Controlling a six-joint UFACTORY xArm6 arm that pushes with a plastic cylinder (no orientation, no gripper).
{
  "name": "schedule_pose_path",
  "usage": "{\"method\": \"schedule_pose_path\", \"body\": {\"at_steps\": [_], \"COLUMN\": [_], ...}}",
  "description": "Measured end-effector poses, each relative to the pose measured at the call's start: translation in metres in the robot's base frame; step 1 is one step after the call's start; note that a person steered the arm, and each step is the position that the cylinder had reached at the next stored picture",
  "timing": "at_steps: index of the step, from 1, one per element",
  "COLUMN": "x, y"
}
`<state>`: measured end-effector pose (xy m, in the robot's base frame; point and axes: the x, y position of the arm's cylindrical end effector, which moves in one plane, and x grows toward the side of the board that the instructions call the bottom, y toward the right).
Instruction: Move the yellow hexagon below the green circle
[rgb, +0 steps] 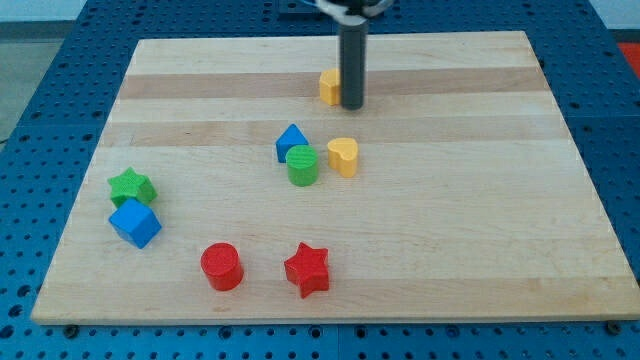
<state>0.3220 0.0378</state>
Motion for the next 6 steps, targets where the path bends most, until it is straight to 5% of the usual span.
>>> {"method": "schedule_pose_path", "body": {"at_steps": [1, 3, 5, 6], "x": [-0.049, 0.016, -0.041, -0.037], "y": [0.000, -0.010, -0.041, -0.078]}}
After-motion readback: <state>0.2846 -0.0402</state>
